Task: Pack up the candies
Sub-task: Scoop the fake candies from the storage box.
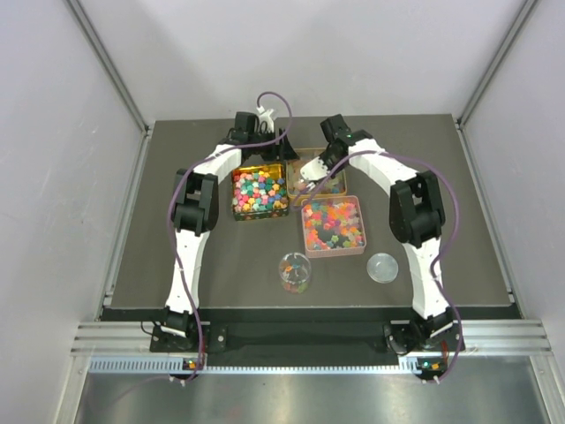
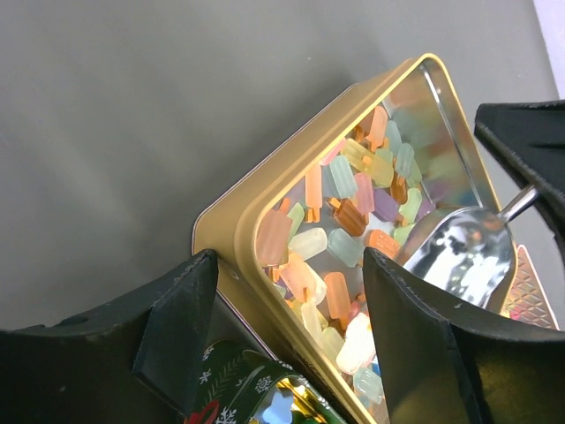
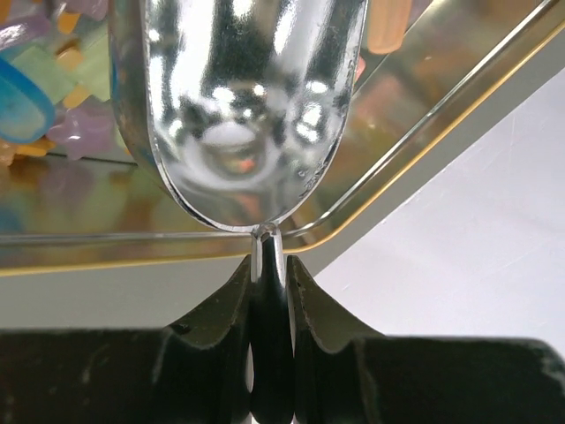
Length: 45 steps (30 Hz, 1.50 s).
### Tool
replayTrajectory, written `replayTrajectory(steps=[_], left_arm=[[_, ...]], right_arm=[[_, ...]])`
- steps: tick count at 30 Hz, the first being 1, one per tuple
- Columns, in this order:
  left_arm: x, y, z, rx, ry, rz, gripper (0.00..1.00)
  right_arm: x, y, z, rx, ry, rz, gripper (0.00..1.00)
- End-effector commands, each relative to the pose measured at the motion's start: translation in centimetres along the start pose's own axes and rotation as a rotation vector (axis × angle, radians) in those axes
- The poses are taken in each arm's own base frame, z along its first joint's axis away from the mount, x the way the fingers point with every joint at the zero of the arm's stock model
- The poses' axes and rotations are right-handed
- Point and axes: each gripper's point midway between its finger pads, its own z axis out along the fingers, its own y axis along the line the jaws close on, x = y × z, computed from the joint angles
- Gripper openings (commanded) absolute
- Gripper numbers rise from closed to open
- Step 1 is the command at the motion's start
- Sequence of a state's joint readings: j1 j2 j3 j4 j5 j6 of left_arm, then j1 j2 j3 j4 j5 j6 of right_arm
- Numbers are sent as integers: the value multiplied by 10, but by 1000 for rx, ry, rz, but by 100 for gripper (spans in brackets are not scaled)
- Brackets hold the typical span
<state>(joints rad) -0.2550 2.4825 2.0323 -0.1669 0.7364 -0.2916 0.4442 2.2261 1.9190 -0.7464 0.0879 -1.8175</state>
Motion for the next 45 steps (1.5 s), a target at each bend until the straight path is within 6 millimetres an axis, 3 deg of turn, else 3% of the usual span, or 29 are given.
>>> replayTrajectory(steps=[1, 5, 9, 18, 29, 34, 36, 37, 38, 45], left_arm=[[-60, -50, -21, 91, -125, 119, 71], [-62, -53, -22, 100, -129, 120, 70], [-63, -55, -22, 109, -131, 114, 70], [-70, -57, -26, 123, -150, 111, 70], [-79, -53, -32, 124, -176, 108, 70], [-80, -48, -34, 117, -178, 105, 69], [-80, -49, -35, 116, -177, 106, 69], [-80, -49, -35, 116, -177, 109, 69], [-81, -50, -36, 117, -179, 111, 69], [-83, -48, -37, 102, -183, 123, 70]], right_arm=[[-2, -22, -11, 59, 75, -52, 0], [8, -22, -2, 56, 160, -101, 0], [10, -35, -3, 88, 184, -90, 0], [-27, -31, 5, 94, 87, -88, 0], [-48, -12, -3, 58, 10, -115, 0], [-44, -11, -2, 33, -18, -7, 0], [-43, -24, -4, 51, -45, 47, 0], [-42, -12, 6, -1, -56, 93, 0], [-38, -23, 1, 21, -62, 120, 0], [-27, -10, 10, -1, -98, 284, 0]])
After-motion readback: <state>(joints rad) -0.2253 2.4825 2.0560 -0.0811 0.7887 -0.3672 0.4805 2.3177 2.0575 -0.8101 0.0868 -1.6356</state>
